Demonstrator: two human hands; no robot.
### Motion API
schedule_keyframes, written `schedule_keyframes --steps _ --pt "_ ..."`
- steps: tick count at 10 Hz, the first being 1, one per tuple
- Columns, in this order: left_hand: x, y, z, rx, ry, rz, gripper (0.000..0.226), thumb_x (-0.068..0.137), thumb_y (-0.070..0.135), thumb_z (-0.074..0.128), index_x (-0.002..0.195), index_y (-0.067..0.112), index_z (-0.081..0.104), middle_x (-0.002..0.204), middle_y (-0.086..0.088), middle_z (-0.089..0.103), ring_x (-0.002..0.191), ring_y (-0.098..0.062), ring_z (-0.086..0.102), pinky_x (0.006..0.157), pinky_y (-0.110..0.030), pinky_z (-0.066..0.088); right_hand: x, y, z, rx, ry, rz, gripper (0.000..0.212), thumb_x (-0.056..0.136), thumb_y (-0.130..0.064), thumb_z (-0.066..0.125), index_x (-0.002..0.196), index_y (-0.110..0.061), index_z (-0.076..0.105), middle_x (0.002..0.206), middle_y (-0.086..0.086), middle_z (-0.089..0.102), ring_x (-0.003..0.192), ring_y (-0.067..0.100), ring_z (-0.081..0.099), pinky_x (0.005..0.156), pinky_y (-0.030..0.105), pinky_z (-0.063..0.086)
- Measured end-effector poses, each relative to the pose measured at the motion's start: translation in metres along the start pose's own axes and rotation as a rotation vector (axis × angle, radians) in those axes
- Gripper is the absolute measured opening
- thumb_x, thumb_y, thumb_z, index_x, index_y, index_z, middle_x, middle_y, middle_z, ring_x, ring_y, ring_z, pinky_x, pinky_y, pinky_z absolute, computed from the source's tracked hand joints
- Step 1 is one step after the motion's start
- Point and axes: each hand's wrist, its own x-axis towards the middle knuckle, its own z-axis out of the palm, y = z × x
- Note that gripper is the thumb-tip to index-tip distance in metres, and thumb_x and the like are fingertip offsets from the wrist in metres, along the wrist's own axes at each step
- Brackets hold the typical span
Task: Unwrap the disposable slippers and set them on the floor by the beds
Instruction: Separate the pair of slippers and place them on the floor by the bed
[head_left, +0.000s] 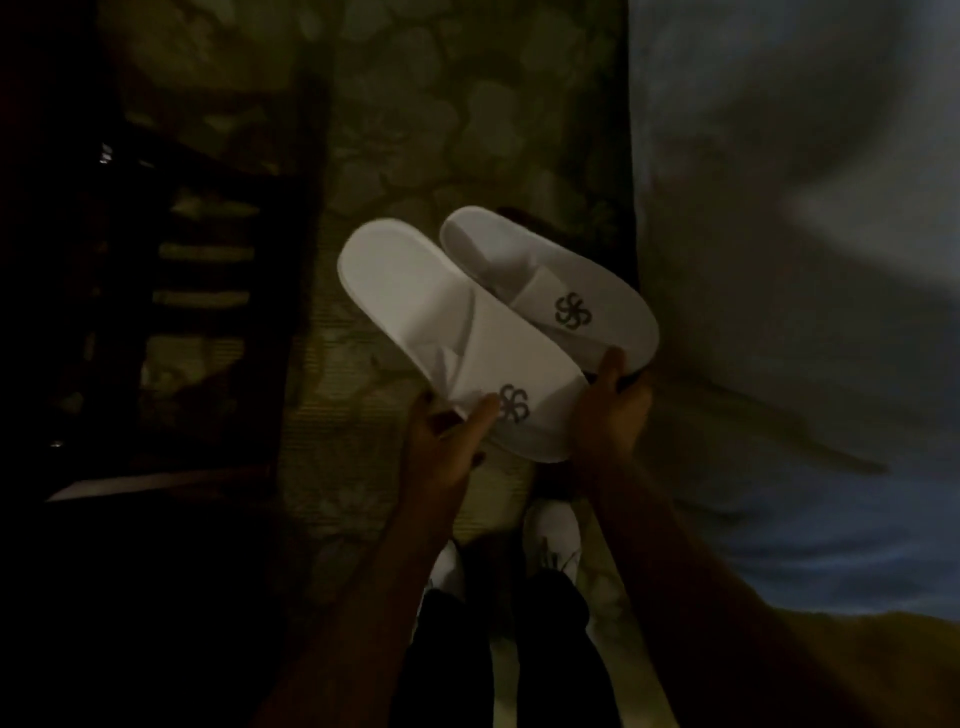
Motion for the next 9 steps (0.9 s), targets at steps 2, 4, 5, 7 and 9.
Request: schedule_keyframes --steps 2,4,5,7,9 --pt "0.03 -0.033 0.02 0.005 -0.043 0.127 0.042 0.082 0.01 0.074 0.121 0.02 0.063 0.108 0.006 0.071 0.099 -0.013 0.068 0.088 -0.038 0.058 0.001 0.058 0.011 0.136 -0.092 0.255 0.054 0.1 -0.033 0.047 0.148 -0.012 0.033 0.146 0.011 0.044 0.135 0.028 0.041 0.096 0.024 0.032" --pt "0.082 -0.065 0.014 0.098 -0.051 0.175 0.059 0.081 0.021 0.074 0.133 0.03 0.048 0.122 0.004 0.064 0.109 -0.017 0.063 0.09 -0.038 0.055 0.022 0.105 0.023 0.293 -0.163 0.411 0.057 0.099 -0.027 0.052 0.149 -0.012 0.031 0.148 0.007 0.042 0.129 0.028 0.046 0.108 0.042 0.039" --pt "0.115 -0.087 0.012 0.135 -0.056 0.2 0.066 0.082 0.021 0.073 0.14 0.027 0.042 0.129 0.002 0.061 0.113 -0.019 0.06 0.091 -0.038 0.054 0.043 0.133 0.028 0.274 -0.181 0.513 0.058 0.1 -0.023 0.048 0.151 -0.008 0.024 0.154 0.012 0.033 0.137 0.031 0.038 0.103 0.031 0.037" --pt "0.171 -0.144 0.018 0.157 -0.182 0.18 0.075 0.083 0.016 0.073 0.146 0.029 0.035 0.137 0.001 0.056 0.121 -0.018 0.056 0.099 -0.044 0.051 0.066 0.193 0.045 0.369 -0.283 0.587 0.051 0.103 -0.015 0.04 0.15 -0.001 0.025 0.154 0.019 0.032 0.138 0.036 0.037 0.101 0.04 0.038" --pt "0.214 -0.176 0.029 0.142 -0.184 0.214 0.077 0.087 0.016 0.07 0.15 0.028 0.028 0.142 0.0 0.052 0.126 -0.02 0.052 0.102 -0.039 0.048 0.106 0.308 0.054 0.334 -0.377 0.66 0.083 0.07 -0.06 0.07 0.137 -0.015 0.05 0.139 0.013 0.054 0.117 0.032 0.057 0.096 0.045 0.048"
